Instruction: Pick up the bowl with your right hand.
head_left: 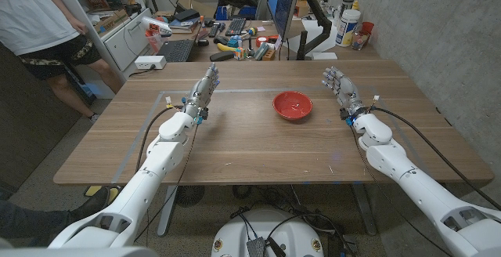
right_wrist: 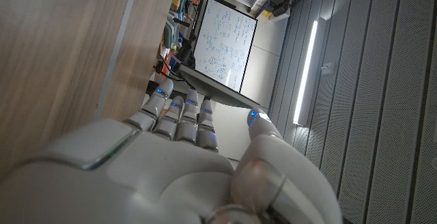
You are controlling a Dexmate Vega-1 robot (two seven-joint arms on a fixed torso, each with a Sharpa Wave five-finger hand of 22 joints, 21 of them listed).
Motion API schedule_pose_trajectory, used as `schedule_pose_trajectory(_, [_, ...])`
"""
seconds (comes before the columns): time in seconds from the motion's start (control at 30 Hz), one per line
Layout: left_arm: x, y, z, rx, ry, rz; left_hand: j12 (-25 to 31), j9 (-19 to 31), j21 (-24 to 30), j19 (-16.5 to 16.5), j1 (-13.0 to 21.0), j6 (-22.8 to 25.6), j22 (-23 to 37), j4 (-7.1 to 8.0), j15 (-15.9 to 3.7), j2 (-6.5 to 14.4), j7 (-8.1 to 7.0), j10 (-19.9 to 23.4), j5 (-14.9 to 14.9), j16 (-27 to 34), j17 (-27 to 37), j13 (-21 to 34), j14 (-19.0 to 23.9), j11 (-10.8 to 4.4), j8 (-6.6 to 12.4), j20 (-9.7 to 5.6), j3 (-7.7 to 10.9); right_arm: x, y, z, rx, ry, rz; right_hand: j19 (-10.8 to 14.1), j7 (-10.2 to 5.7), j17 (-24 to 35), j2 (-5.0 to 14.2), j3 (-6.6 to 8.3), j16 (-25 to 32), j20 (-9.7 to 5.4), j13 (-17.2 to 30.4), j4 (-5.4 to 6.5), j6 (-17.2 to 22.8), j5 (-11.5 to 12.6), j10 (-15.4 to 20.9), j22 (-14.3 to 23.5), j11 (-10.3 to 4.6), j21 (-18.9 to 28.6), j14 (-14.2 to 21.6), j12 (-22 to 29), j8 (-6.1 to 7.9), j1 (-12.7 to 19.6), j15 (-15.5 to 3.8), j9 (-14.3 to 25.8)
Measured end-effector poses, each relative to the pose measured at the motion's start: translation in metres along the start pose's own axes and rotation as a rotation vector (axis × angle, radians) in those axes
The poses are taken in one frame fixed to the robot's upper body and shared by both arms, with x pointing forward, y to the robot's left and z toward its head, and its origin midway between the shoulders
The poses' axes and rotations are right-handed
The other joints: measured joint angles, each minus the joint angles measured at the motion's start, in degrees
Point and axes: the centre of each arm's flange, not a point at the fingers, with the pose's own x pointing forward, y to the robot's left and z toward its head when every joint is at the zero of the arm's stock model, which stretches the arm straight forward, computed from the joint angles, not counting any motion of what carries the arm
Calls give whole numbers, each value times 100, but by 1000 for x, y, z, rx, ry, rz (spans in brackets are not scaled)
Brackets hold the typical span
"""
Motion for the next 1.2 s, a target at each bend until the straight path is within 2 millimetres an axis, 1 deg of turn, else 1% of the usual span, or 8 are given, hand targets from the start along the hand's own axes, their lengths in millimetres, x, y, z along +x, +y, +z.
schedule_pose_trajectory(0.2, [-2, 0, 0, 3, 2, -2, 0, -1, 0, 0, 28, 0, 0, 0, 0, 28, 0, -3, 0, 0, 0, 0, 0, -3, 0, 0, 0, -3, 3, 2, -9, -15, 10, 31, 0, 0, 0, 5, 0, -31, 0, -5, 0, 0, 0, 0, 0, 0, 0, 0, 0, 0, 0, 0])
schedule_pose_trajectory(0.27, [-2, 0, 0, 4, 3, -3, 0, 0, 0, 0, 30, 0, 0, 0, 0, 30, 0, -31, 0, 0, 0, 0, 0, -31, 0, 0, 0, -4, 4, 3, -12, -20, 13, 53, 0, 0, 0, 5, 0, -10, 0, -5, 0, 0, 0, 0, 0, 0, 0, 0, 0, 0, 0, 0])
schedule_pose_trajectory(0.47, [-4, 0, 0, 6, 4, -3, 0, -1, 0, 1, 52, 0, -1, 0, -29, 53, 0, -31, 0, 0, 0, 0, -29, -31, 0, 0, 0, -6, 6, 5, -18, -36, 19, 62, -22, 0, 0, -19, 0, 0, 0, -29, 22, 0, 1, 0, -2, -61, 20, -1, 0, -1, -21, 0])
schedule_pose_trajectory(0.57, [-6, 0, 0, 6, 3, -5, 0, -1, 0, 1, 55, 0, -1, -18, -28, 55, 0, -31, 0, 0, -1, 0, -28, -31, 0, 0, 17, -7, 8, 7, -19, -54, 28, 106, -32, 1, 0, -19, 0, -2, -1, -29, 31, 0, 43, -1, -44, -60, 62, -1, 0, -1, -62, 1])
schedule_pose_trajectory(0.7, [-6, 0, -1, 8, 6, -4, 0, -1, 0, 1, 75, 0, -1, -24, -28, 75, 0, -31, 0, 0, -1, -1, -28, -31, 0, 0, 24, -8, 7, -1, -14, -40, 20, 125, -72, 1, 1, -28, 0, -1, -1, -39, 72, 0, 82, -1, -82, -81, 94, -1, 0, -1, -94, 1])
schedule_pose_trajectory(0.73, [-8, 0, 0, 10, 5, -6, 0, -1, 0, 1, 75, 0, -1, -24, -28, 75, 0, -31, 0, 0, -1, -1, -28, -31, 0, 0, 24, -8, 10, 4, -17, -72, 41, 144, -72, 1, 1, -37, 0, -20, -1, -47, 72, 0, 82, 0, -82, -81, 102, -1, 0, -1, -102, 1])
schedule_pose_trajectory(1.0, [-12, 1, 1, 17, 6, -2, 0, -1, 0, 1, 105, 0, -1, -24, -28, 106, 0, -31, 0, 0, -1, -1, -28, -31, 0, 0, 24, -11, 12, 5, -25, -107, 61, 204, -102, 1, -36, -43, 0, 0, -1, -53, 102, 21, 112, -1, -113, -103, 132, -2, 0, 35, -133, 1])
schedule_pose_trajectory(1.2, [-14, 1, 3, 21, 4, -1, 0, -1, 0, 1, 105, 0, -1, -68, -28, 106, 0, -31, 0, 0, -1, -1, -28, -31, 0, 0, 29, -11, 11, 7, -33, -128, 71, 226, -102, 1, -36, -43, 0, -22, -1, -53, 102, 21, 142, -1, -143, -103, 163, -2, 0, 35, -164, 1])
